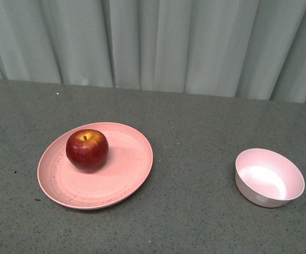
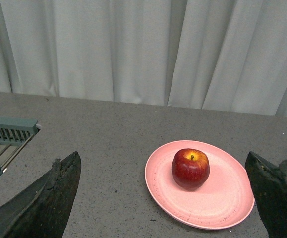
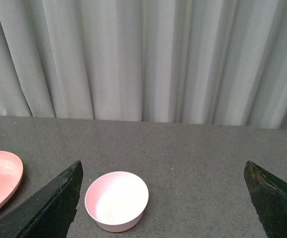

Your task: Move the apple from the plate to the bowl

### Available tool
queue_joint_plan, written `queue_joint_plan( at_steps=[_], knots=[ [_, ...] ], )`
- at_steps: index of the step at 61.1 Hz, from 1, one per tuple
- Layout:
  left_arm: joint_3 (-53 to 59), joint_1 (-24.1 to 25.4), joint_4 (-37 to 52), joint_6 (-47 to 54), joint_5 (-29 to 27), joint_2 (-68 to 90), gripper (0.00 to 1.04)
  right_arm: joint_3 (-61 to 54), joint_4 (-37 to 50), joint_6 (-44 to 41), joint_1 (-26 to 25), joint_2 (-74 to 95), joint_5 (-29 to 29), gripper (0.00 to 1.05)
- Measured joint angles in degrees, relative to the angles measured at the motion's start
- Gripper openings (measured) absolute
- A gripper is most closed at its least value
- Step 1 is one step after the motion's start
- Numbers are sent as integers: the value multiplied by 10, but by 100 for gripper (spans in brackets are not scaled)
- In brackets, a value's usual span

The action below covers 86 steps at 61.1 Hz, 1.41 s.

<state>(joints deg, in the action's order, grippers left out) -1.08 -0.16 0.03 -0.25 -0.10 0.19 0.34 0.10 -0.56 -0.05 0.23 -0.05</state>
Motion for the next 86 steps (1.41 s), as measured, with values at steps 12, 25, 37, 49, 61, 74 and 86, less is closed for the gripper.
queue_joint_plan(
  at_steps=[12,25,37,49,61,74,86],
  knots=[
    [0,0,0,0,0,0,98,0,0,0,0,0,0,95],
    [0,0,0,0,0,0,98,0,0,0,0,0,0,95],
    [0,0,0,0,0,0,98,0,0,0,0,0,0,95],
    [0,0,0,0,0,0,98,0,0,0,0,0,0,95],
    [0,0,0,0,0,0,98,0,0,0,0,0,0,95],
    [0,0,0,0,0,0,98,0,0,0,0,0,0,95],
    [0,0,0,0,0,0,98,0,0,0,0,0,0,95]
  ],
)
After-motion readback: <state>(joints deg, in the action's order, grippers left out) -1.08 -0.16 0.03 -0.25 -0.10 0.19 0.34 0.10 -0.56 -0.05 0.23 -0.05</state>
